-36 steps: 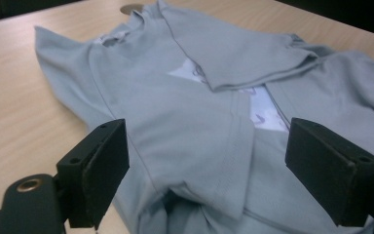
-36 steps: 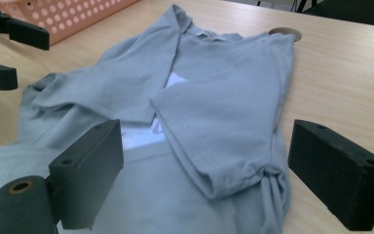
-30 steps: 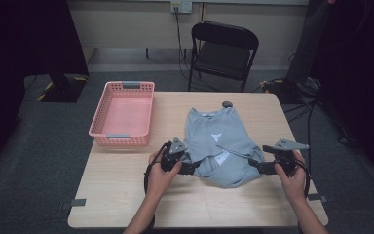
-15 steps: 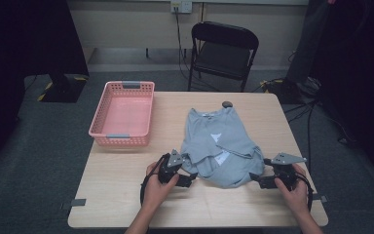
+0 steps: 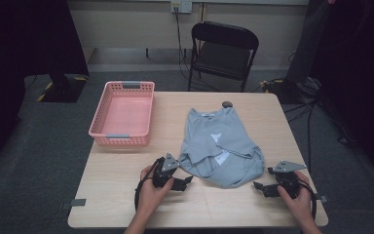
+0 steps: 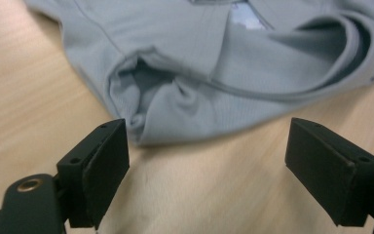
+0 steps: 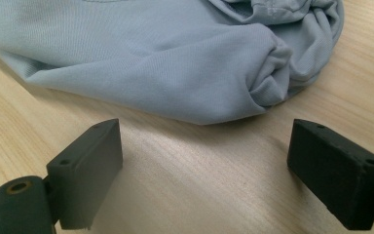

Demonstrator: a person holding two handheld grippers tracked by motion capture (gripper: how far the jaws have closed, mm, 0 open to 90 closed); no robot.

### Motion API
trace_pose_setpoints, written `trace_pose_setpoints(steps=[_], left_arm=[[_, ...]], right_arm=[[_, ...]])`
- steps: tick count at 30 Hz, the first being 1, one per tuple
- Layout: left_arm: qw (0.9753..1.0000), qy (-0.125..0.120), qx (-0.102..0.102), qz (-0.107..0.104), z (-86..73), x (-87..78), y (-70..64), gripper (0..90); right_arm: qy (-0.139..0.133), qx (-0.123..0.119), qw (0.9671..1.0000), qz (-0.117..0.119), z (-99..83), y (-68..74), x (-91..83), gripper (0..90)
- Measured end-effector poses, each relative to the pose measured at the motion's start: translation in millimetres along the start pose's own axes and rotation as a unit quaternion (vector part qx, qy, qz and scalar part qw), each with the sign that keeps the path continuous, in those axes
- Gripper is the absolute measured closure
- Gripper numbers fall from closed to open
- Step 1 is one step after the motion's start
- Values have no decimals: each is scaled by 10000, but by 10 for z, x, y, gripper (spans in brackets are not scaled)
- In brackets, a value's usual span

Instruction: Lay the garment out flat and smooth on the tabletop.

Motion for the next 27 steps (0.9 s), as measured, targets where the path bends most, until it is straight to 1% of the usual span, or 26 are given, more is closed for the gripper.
trace_pose_setpoints(steps=[1, 2, 3, 9, 10, 17, 21, 23, 27], left_arm=[[10000, 29, 0, -4, -24, -5, -1, 159], [9999, 112, 19, 12, -70, -6, 0, 159], [9999, 128, 37, 13, -90, -2, -4, 159], [9998, 137, 110, 66, -103, -6, -3, 153], [9997, 155, 179, 106, -107, -6, 1, 153], [9997, 163, 150, 131, -110, -3, 0, 137], [9996, 169, 156, 152, -111, -3, 3, 131], [9996, 168, 155, 152, -111, -2, 3, 130], [9996, 169, 155, 153, -111, -2, 4, 129]], right_arm=[[9, 5, 10000, -5, -2, 2, 1, 115], [18, -5, 10000, -12, -2, 3, 3, 113], [20, -5, 10000, -4, -3, 4, 4, 112], [23, -3, 10000, -4, -3, 4, 4, 111], [23, -3, 10000, -4, -3, 4, 4, 111], [18, 42, 10000, -44, -1, -4, 5, 110], [-73, 219, 9997, -31, 16, -25, -8, 141], [-98, 249, 9996, -72, 33, -49, -29, 151], [-149, 150, 9997, -94, 134, -78, -93, 145]])
Point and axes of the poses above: each handheld gripper's, and its own axes: x roughly forward along the jaws, z roughly out of its top, y roughly to its left, the point moved 10 cm from there along x, roughly forward along the jaws, and after that the axes turned 1 degree about z, right-handed, at the moved point
